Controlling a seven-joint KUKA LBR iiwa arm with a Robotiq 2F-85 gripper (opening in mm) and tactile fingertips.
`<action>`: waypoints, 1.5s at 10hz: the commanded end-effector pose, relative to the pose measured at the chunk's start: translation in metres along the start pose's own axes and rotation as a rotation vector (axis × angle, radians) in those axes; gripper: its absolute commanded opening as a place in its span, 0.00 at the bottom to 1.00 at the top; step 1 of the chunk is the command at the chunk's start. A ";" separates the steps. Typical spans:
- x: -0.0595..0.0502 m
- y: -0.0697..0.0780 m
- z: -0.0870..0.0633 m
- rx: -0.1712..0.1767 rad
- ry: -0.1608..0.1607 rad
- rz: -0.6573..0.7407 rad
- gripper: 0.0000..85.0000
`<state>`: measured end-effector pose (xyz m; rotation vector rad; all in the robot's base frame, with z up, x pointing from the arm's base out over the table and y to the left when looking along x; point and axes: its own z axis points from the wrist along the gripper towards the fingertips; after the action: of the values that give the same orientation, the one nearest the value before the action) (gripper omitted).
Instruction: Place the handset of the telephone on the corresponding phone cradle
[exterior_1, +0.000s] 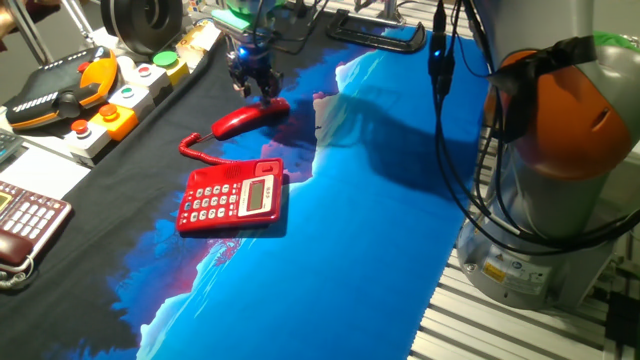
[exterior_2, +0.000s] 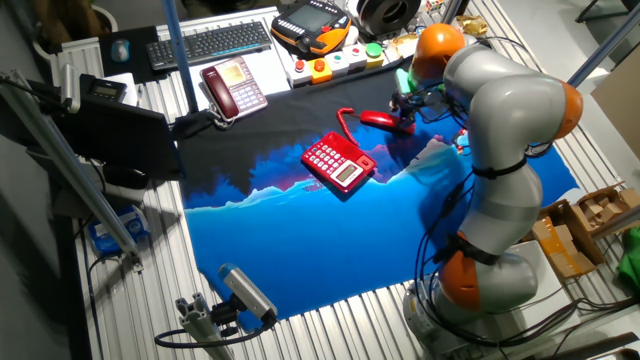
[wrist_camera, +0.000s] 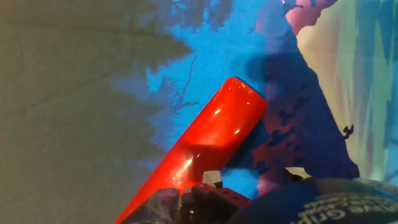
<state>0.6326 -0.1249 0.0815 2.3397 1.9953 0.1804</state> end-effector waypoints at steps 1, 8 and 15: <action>0.000 0.002 0.002 -0.003 0.004 0.036 0.64; 0.002 0.010 0.011 0.053 0.002 0.245 0.67; 0.003 0.013 0.021 0.056 -0.006 0.333 0.67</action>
<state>0.6485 -0.1234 0.0621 2.6892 1.6145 0.1328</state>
